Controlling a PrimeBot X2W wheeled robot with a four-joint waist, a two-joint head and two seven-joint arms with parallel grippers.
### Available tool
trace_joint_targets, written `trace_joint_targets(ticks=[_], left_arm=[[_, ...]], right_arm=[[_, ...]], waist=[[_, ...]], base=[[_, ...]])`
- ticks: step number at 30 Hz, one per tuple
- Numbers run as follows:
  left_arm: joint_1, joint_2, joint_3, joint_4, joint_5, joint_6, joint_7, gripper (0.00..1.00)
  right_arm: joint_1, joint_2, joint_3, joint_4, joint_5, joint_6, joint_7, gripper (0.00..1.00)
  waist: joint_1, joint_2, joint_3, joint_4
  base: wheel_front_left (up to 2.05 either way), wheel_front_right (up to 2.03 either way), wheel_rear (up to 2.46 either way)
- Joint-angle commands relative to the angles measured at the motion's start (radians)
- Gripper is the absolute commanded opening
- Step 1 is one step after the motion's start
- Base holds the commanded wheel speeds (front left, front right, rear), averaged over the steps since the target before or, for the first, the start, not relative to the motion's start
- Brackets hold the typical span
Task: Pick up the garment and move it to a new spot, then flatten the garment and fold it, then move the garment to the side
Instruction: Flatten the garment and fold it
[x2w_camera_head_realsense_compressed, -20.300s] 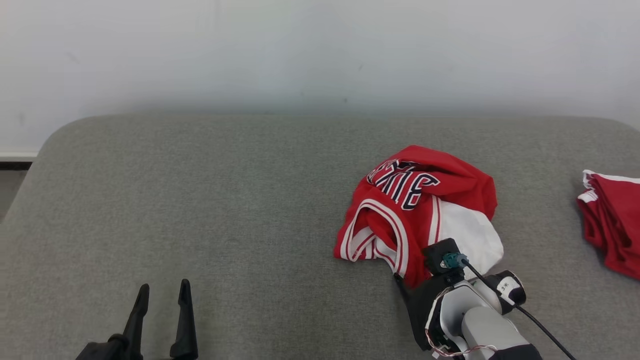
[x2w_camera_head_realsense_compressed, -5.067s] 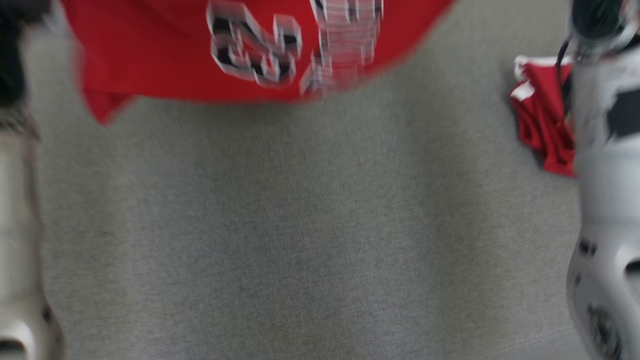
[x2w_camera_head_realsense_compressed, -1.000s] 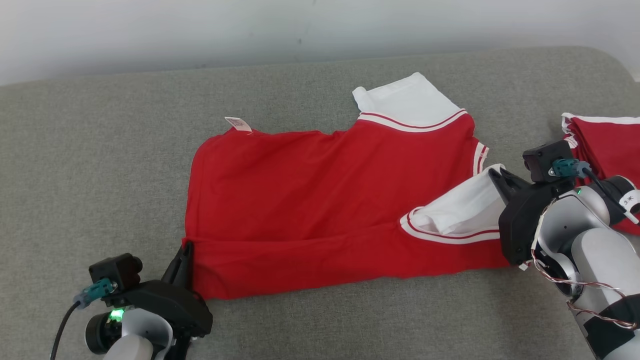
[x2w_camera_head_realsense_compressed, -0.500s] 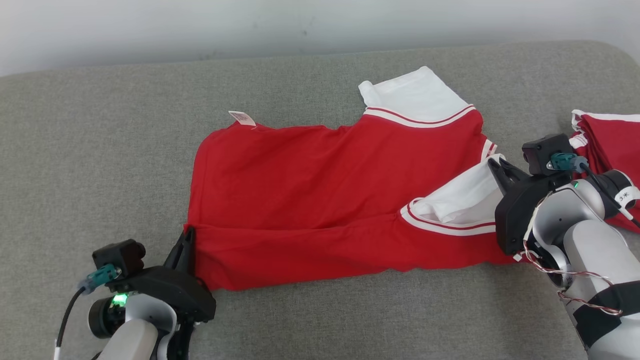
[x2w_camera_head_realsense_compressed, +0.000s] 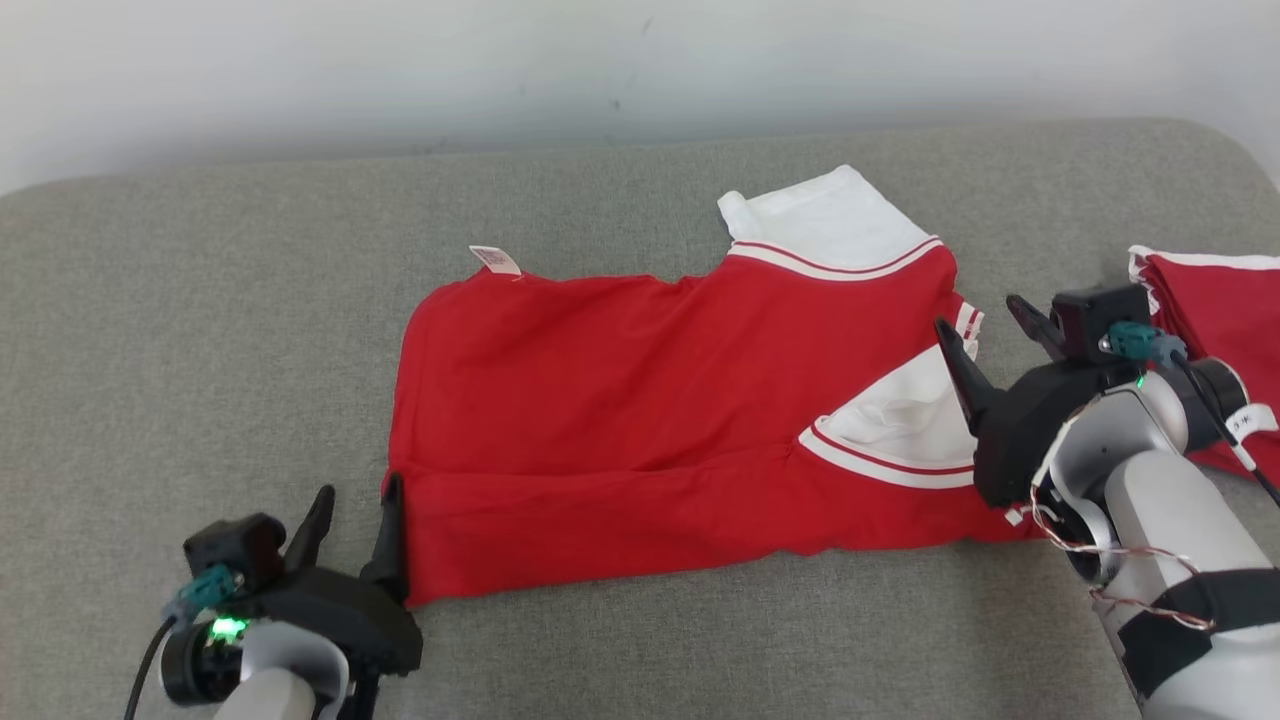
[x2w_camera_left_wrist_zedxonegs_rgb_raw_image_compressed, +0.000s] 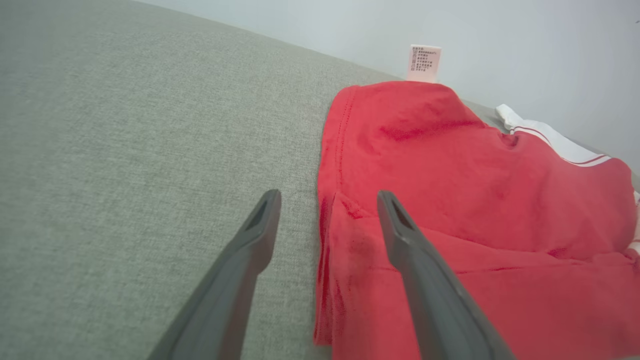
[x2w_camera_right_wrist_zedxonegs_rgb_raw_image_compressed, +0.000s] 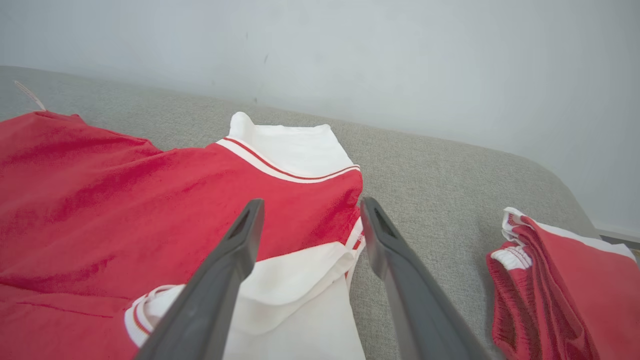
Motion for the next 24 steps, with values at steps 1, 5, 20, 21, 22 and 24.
trace_joint_targets(ticks=[1, 5, 20, 21, 22, 24], left_arm=[[0.024, 0.010, 0.003, -0.010, 0.011, 0.007, -0.015, 1.00], [0.088, 0.034, 0.001, -0.055, 0.057, 0.025, -0.039, 1.00], [0.136, 0.015, -0.054, -0.115, 0.172, 0.066, -0.041, 1.00], [0.124, 0.013, -0.061, -0.106, 0.177, 0.067, -0.031, 1.00], [0.112, 0.012, -0.066, -0.098, 0.183, 0.068, -0.026, 1.00], [0.089, 0.008, -0.077, -0.078, 0.190, 0.065, -0.015, 1.00]], right_arm=[[0.027, -0.001, -0.009, -0.001, 0.005, 0.001, -0.002, 1.00], [0.080, -0.014, -0.044, -0.019, 0.018, 0.001, 0.032, 1.00], [0.249, 0.034, -0.212, -0.033, -0.030, 0.001, 0.190, 1.00], [0.244, 0.039, -0.215, -0.028, -0.035, 0.001, 0.197, 1.00], [0.239, 0.046, -0.219, -0.021, -0.039, 0.001, 0.210, 1.00], [0.231, 0.057, -0.226, -0.011, -0.052, 0.001, 0.232, 1.00]], waist=[[0.0000, -0.0001, -0.019, 0.001], [0.0000, -0.0001, -0.036, -0.001], [0.0000, -0.0001, 0.000, 0.005], [0.0000, -0.0001, 0.007, 0.006], [0.0000, -0.0001, 0.016, 0.007], [0.0000, -0.0001, 0.029, 0.010]], base=[[0.00, 0.00, 0.00], [0.00, 0.00, 0.00], [0.00, 0.00, 0.00], [0.00, 0.00, 0.00], [0.00, 0.00, 0.00], [0.00, 0.00, 0.00]])
